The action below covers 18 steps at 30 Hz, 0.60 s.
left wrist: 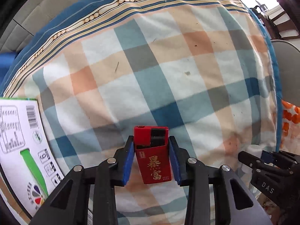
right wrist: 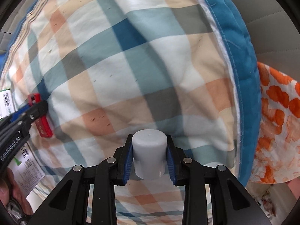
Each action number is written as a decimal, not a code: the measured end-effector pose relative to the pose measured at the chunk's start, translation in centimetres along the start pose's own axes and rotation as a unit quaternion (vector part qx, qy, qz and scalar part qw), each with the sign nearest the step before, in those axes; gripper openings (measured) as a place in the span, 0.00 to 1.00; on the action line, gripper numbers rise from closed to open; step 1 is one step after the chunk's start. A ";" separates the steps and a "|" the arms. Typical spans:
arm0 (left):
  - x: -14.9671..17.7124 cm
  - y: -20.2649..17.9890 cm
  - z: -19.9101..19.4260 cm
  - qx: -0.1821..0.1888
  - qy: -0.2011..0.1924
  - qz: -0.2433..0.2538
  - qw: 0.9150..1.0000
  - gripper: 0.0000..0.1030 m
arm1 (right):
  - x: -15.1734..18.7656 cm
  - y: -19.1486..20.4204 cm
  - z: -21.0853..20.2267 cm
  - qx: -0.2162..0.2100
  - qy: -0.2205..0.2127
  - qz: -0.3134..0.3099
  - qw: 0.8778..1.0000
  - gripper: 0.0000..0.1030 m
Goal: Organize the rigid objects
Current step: 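Carry the red card case and white bottle over the box with both tools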
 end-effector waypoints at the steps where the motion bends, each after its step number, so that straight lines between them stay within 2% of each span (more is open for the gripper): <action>1: 0.5 0.0 -0.3 0.004 -0.005 -0.001 1.000 0.31 | 0.4 0.3 0.0 -0.006 -0.002 -0.001 1.000 0.33; 6: 2.6 0.5 -2.7 0.026 -0.032 -0.005 0.999 0.31 | 2.1 2.0 -0.5 -0.022 -0.013 -0.016 1.000 0.33; 10: 4.8 0.3 -6.3 0.048 -0.058 -0.008 0.997 0.31 | 4.2 4.1 -1.5 -0.032 -0.030 -0.038 0.998 0.33; 14: 6.9 2.9 -10.1 0.067 -0.095 -0.016 0.993 0.31 | 5.9 7.9 -3.9 -0.042 -0.052 -0.069 0.995 0.33; 15: 7.3 2.5 -11.5 0.071 -0.103 -0.019 0.992 0.31 | 6.3 9.0 -4.5 -0.043 -0.056 -0.079 0.994 0.33; 18: 8.9 5.5 -13.8 0.089 -0.126 -0.033 0.988 0.31 | 7.2 13.4 -6.7 -0.045 -0.071 -0.112 0.990 0.33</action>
Point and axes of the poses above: each gripper's, at about its wrist camera, not at the fingertips, and z roughly the way its jaws point, y to its left, x to its underside, the point moved 6 cm from there along z, roughly the way its jaws point, and after that the axes turned 13 degrees about y, right-handed, at the moved point
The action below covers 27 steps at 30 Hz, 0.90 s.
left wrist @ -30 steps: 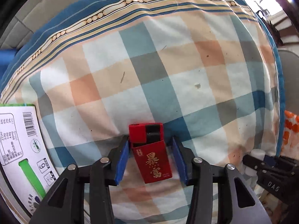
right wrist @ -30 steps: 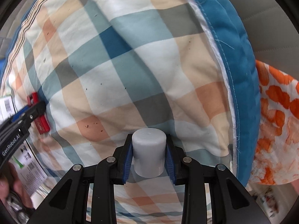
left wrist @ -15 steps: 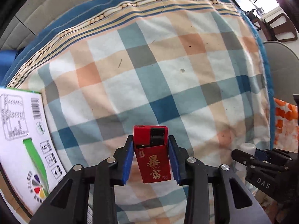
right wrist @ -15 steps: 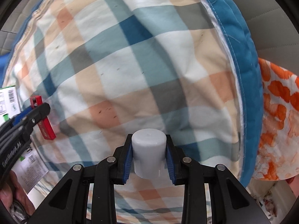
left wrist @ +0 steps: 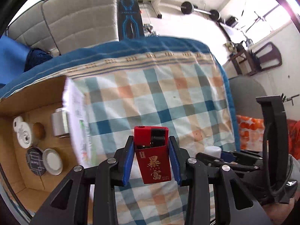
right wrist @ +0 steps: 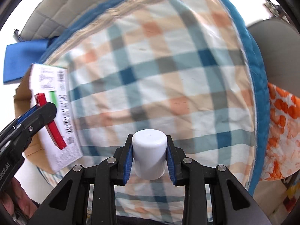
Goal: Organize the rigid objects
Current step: 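Carry the red card case and white bottle over the box with both tools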
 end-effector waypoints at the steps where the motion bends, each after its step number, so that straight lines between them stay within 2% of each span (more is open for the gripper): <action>1: 0.5 1.1 -1.3 0.004 -0.006 -0.005 1.000 0.31 | 0.0 2.0 -0.6 -0.001 -0.007 -0.013 1.000 0.33; 7: 2.2 10.2 -5.3 -0.016 -0.039 -0.050 0.998 0.31 | -2.4 12.6 -2.9 -0.013 -0.022 -0.091 0.996 0.33; 10: 3.6 15.9 -6.2 -0.033 -0.045 -0.084 0.995 0.31 | -3.4 18.2 -1.7 -0.010 -0.018 -0.123 0.992 0.33; 15: 5.8 24.5 -5.2 -0.058 -0.022 -0.127 0.990 0.31 | -4.6 25.2 2.5 0.020 0.006 -0.145 0.989 0.33; 19: 7.2 29.9 -2.4 -0.063 0.018 -0.151 0.986 0.31 | -5.6 27.2 6.2 0.065 0.026 -0.138 0.988 0.33; 23: 8.4 32.9 1.0 -0.060 0.059 -0.158 0.984 0.31 | -6.3 27.0 9.7 0.087 0.044 -0.120 0.988 0.33; 27: 8.1 34.8 2.9 -0.073 0.073 -0.159 0.982 0.31 | -7.2 27.8 10.4 0.130 0.028 -0.121 0.984 0.33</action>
Point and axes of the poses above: each gripper's, at about its wrist camera, not at the fingertips, and z roughly the way its jaws point, y to its left, x to its underside, the point moved 6 cm from there along z, roughly the way its jaws point, and after that the axes turned 13 degrees about y, right-handed, at the moved point
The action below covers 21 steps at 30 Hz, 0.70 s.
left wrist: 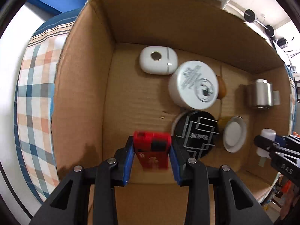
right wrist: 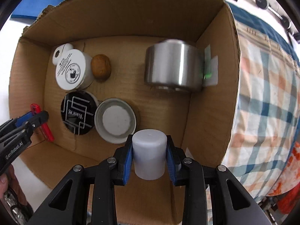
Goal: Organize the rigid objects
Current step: 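Carry the red card case and white bottle over the box with both tools, then lower both objects into the box and open both tools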
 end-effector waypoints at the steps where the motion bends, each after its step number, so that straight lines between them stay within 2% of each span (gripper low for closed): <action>1: -0.4 0.2 0.3 0.002 0.001 -0.002 1.000 0.31 | -0.1 0.1 -0.3 0.009 -0.001 0.000 1.000 0.33; 9: -3.0 -0.2 1.7 -0.008 0.015 0.014 1.000 0.31 | -0.8 0.3 0.5 0.050 -0.006 0.012 0.999 0.33; 14: -3.5 -0.5 2.5 -0.009 0.026 0.022 0.999 0.31 | -0.4 0.1 0.0 0.020 0.000 0.020 1.000 0.33; 21: -3.5 -0.8 3.4 -0.006 0.034 0.025 0.999 0.31 | -0.3 0.0 1.1 0.046 0.027 0.005 0.999 0.33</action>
Point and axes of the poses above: each gripper's, at about its wrist camera, not at the fingertips, and z roughly the way its jaws point, y to its left, x to its underside, the point moved 6 cm from there along z, roughly the way its jaws point, and after that the axes turned 13 degrees about y, right-handed, at the moved point
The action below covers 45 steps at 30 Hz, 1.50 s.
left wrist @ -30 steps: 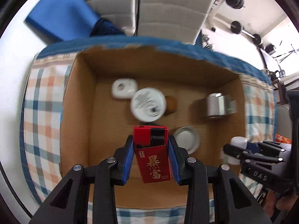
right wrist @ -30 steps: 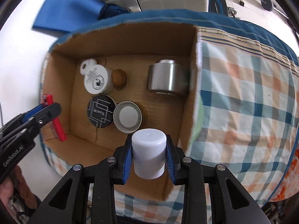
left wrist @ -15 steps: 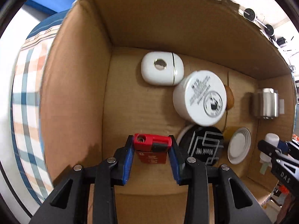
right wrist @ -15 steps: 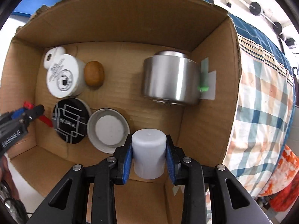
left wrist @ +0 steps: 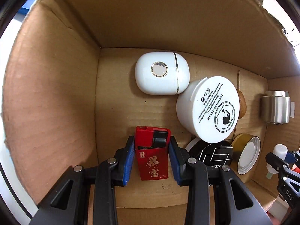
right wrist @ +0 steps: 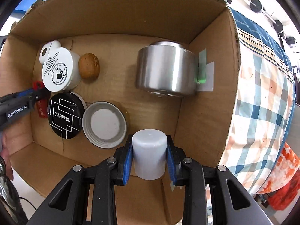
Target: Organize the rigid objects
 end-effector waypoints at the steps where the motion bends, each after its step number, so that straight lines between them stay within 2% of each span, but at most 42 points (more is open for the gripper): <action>1: 0.0 0.1 0.1 0.000 0.000 0.000 1.000 0.31 | -0.1 0.2 -0.1 0.001 -0.001 -0.003 1.000 0.33; 3: 0.1 0.5 0.3 0.000 0.001 0.000 1.000 0.31 | -0.7 1.2 -0.3 -0.024 -0.006 -0.014 1.000 0.33; 6: -0.1 0.5 0.0 0.004 0.003 -0.003 1.000 0.31 | -1.2 0.7 0.1 -0.029 -0.005 -0.004 1.000 0.34; 9: -0.4 1.1 -0.4 0.009 0.007 -0.014 1.000 0.33 | -1.2 0.8 -0.6 -0.011 -0.028 -0.005 1.000 0.34; 10: -0.3 1.2 -0.7 0.009 0.005 -0.018 1.000 0.38 | -1.3 0.8 -0.9 0.005 -0.039 -0.005 0.999 0.40; 11: -0.2 1.3 -0.9 0.012 0.002 -0.021 1.000 0.38 | -1.3 0.9 -1.4 0.022 -0.049 -0.006 0.999 0.46; 12: 0.0 1.3 -1.1 0.017 -0.001 -0.021 1.000 0.40 | -1.4 0.9 -2.0 0.032 -0.059 -0.006 0.998 0.62; 13: 0.1 1.3 -1.5 0.020 -0.004 -0.022 1.000 0.43 | -1.9 0.6 -3.0 0.031 -0.069 -0.006 0.997 0.69; 15: 0.4 1.1 -2.2 0.024 -0.012 -0.025 0.999 0.46 | -1.9 0.3 -3.8 0.011 -0.076 0.000 0.997 0.69; 17: 0.6 0.9 -3.1 0.028 -0.021 -0.027 0.999 0.52 | -1.9 -0.4 -4.6 -0.010 -0.075 0.009 0.997 0.69; 19: 1.0 0.5 -4.0 0.041 -0.031 -0.029 0.998 0.66 | -1.8 -0.9 -5.4 -0.028 -0.080 0.014 0.996 0.69; 21: 1.4 0.2 -5.2 0.034 -0.048 -0.030 0.998 0.76 | -1.5 -1.4 -6.1 -0.030 -0.085 0.021 0.996 0.69; 22: 1.6 -0.1 -5.9 0.033 -0.058 -0.030 0.997 0.79 | -1.0 -1.9 -6.7 -0.024 -0.089 0.023 0.995 0.74; 27: 3.3 -0.8 -8.0 0.025 -0.096 -0.029 0.995 0.89 | 0.5 -1.8 -6.6 -0.028 -0.095 0.024 0.995 0.80; 30: 3.8 -1.3 -10.2 0.010 -0.118 -0.034 0.992 1.00 | 2.1 -1.1 -6.4 -0.032 -0.099 0.021 0.994 0.93; 31: 4.3 -1.2 -10.2 0.008 -0.123 -0.036 0.992 1.00 | 2.6 -0.5 -6.3 -0.031 -0.099 0.021 0.994 0.99; 32: 4.9 -1.2 -10.4 0.007 -0.129 -0.038 0.991 1.00 | 2.9 -0.3 -6.0 -0.027 -0.101 0.022 0.994 1.00; 38: 8.3 -1.3 -9.8 -0.006 -0.145 -0.041 0.989 1.00 | 4.7 0.7 -5.6 0.004 -0.123 0.029 0.992 1.00; 45: 11.2 -1.6 -10.9 -0.010 -0.164 -0.046 0.985 1.00 | 6.8 0.7 -6.7 -0.016 -0.139 0.036 0.990 1.00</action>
Point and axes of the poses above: each gripper's, at about its wrist camera, not at the fingertips, and z roughly the way its jaws point, y to its left, x to its underside, the point moved 6 cm from there along z, roughly the way its jaws point, and after that the axes turned 13 degrees about y, right-handed, at the moved point
